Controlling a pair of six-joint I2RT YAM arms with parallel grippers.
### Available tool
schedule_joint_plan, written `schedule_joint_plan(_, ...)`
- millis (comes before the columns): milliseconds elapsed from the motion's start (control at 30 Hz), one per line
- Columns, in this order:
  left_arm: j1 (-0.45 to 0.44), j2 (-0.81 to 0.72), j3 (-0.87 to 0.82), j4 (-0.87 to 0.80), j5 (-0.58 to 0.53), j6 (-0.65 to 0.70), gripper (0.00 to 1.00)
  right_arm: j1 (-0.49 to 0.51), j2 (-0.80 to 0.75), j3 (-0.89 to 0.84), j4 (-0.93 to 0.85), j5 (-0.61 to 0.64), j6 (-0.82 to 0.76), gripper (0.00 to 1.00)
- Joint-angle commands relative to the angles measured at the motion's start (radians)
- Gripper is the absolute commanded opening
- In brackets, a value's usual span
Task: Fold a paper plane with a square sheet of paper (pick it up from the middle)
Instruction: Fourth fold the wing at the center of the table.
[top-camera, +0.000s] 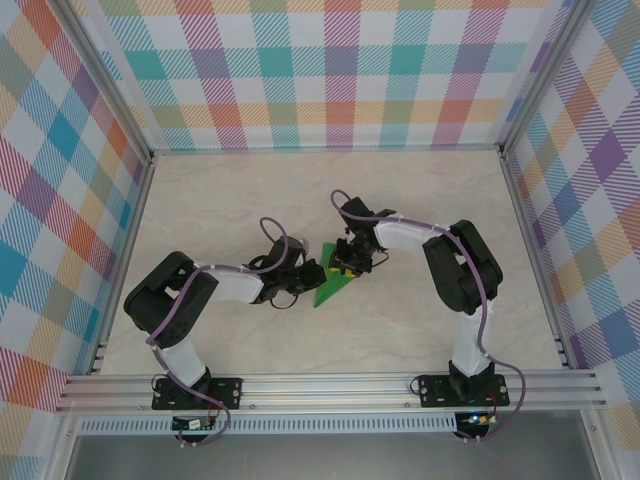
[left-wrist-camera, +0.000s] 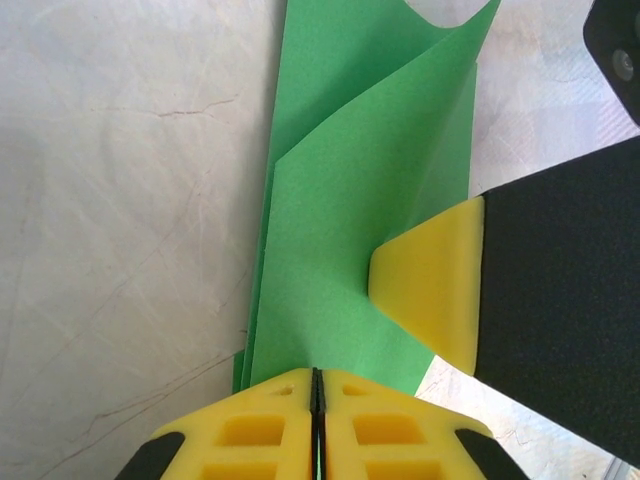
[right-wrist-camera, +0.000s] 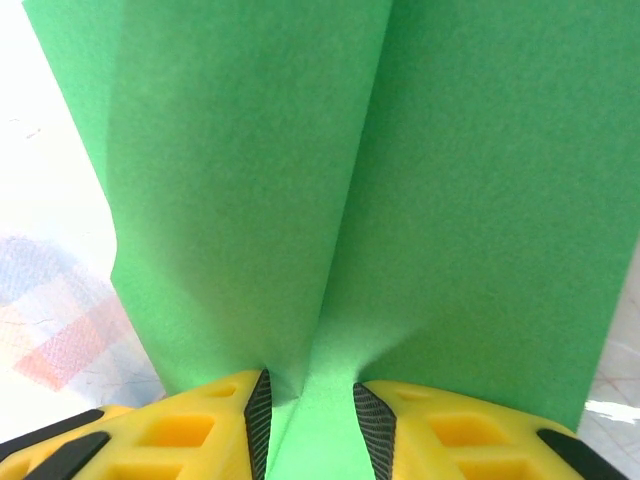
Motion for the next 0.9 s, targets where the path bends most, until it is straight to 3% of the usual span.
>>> schedule_joint_plan(0, 0.012, 0.005, 0.013, 0.017, 0.027, 0.006, 0.1, -0.004, 0.14, -0.085, -0.115, 0.162, -0.002, 0.36)
schedule_joint_plan(867, 0.011, 0.039, 0.022, -0.044, 0.018, 0.014, 0.05, -0.003, 0.094, -0.092, -0.097, 0.142, -0.007, 0.32)
